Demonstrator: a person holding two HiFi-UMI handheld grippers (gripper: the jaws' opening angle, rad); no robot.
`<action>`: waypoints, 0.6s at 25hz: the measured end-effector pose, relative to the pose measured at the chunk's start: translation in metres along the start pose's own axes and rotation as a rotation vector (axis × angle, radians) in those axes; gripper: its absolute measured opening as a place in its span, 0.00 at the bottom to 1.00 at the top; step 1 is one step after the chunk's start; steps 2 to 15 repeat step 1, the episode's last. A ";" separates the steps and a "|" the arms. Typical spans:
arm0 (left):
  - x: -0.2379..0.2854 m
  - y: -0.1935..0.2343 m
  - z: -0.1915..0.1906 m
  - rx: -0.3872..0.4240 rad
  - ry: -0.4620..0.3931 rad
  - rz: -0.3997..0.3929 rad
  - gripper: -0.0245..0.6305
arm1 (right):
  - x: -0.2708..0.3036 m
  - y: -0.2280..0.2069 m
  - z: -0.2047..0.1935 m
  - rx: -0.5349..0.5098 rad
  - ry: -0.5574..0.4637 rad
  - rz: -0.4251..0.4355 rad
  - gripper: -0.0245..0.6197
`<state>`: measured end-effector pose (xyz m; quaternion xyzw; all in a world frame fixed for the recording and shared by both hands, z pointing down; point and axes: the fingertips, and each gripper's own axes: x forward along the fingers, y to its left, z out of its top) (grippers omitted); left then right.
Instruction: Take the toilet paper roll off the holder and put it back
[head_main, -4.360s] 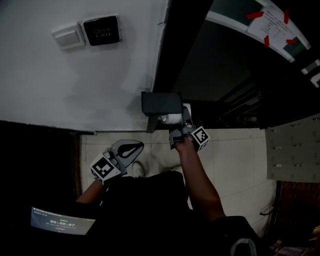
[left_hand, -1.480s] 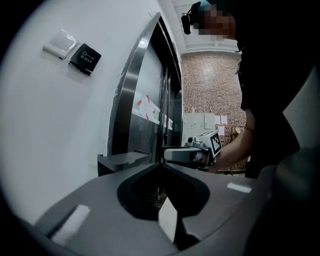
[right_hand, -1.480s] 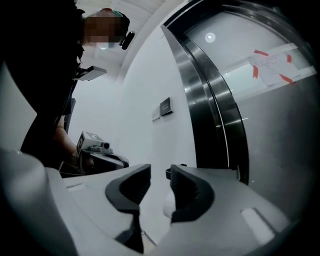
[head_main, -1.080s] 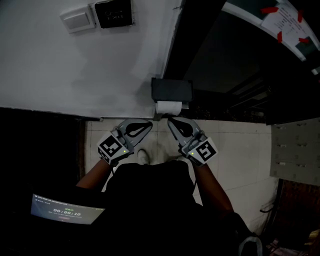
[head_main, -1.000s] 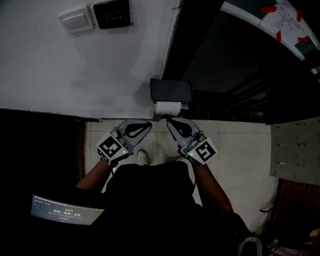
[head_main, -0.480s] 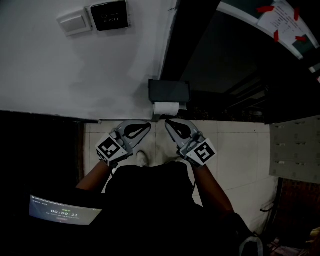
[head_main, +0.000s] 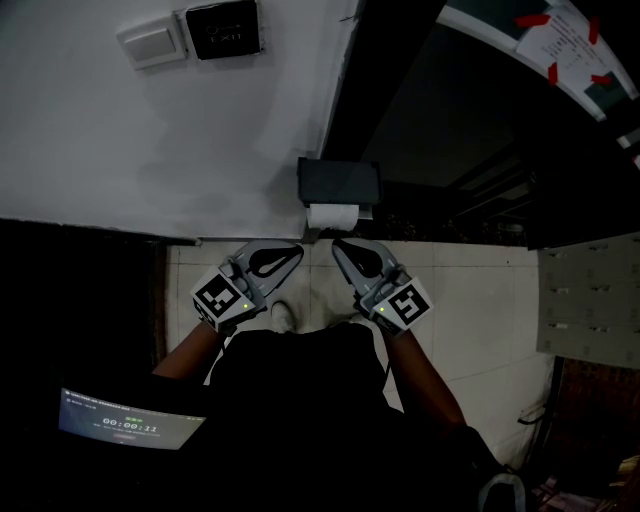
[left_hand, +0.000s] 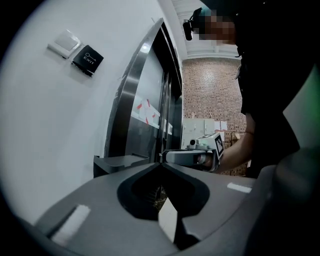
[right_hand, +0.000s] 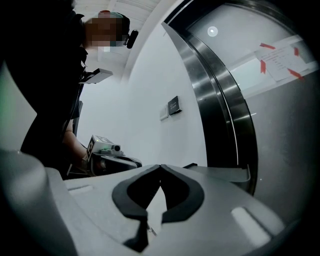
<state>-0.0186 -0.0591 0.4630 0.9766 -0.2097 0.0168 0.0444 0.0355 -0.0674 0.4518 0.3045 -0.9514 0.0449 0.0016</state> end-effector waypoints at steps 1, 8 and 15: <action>0.000 -0.001 -0.001 0.000 0.000 -0.002 0.04 | 0.000 0.001 -0.001 0.002 0.000 -0.001 0.04; 0.000 -0.001 -0.001 0.000 0.000 -0.002 0.04 | 0.000 0.001 -0.001 0.002 0.000 -0.001 0.04; 0.000 -0.001 -0.001 0.000 0.000 -0.002 0.04 | 0.000 0.001 -0.001 0.002 0.000 -0.001 0.04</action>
